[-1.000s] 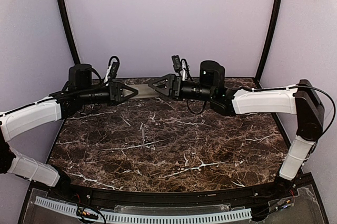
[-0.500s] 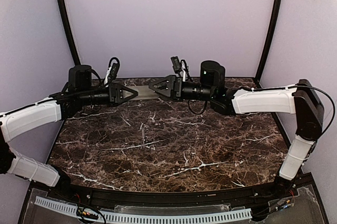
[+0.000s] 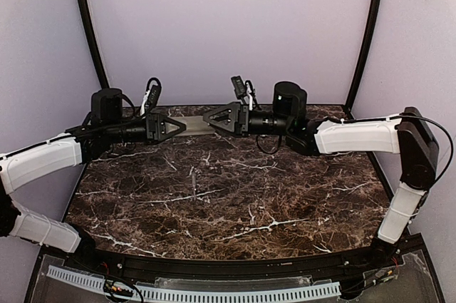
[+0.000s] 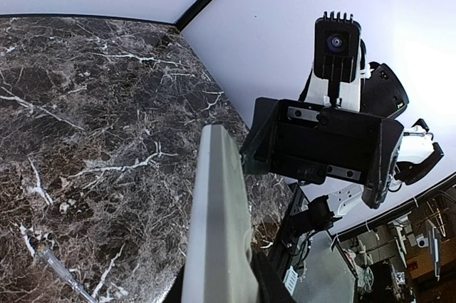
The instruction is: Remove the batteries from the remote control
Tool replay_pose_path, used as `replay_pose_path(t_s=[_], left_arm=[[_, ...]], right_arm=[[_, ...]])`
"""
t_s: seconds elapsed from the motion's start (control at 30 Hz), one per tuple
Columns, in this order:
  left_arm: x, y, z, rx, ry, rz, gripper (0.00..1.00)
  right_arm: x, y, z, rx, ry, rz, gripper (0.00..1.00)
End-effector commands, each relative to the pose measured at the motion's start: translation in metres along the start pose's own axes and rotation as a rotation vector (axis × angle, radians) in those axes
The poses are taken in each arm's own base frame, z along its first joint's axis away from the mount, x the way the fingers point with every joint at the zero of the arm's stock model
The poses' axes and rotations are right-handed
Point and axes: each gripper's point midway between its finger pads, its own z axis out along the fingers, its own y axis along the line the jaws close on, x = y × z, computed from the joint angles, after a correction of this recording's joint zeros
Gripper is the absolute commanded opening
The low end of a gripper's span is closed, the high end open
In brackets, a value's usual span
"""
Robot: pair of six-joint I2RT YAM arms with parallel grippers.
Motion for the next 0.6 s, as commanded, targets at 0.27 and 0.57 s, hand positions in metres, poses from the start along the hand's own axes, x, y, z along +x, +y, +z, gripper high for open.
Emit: replay_pose_path(t_s=[0.27,0.57], left_arm=[[-0.004,-0.097,-0.019,0.369,-0.005,0.277,0.00],[-0.003,-0.101,-0.022,0.384,-0.007,0.298,0.00]], right_arm=[[0.049,0.006,0.008,-0.101,0.157,0.088,0.85],[0.050,0.016,0.006,-0.153,0.184,0.081,0.85]])
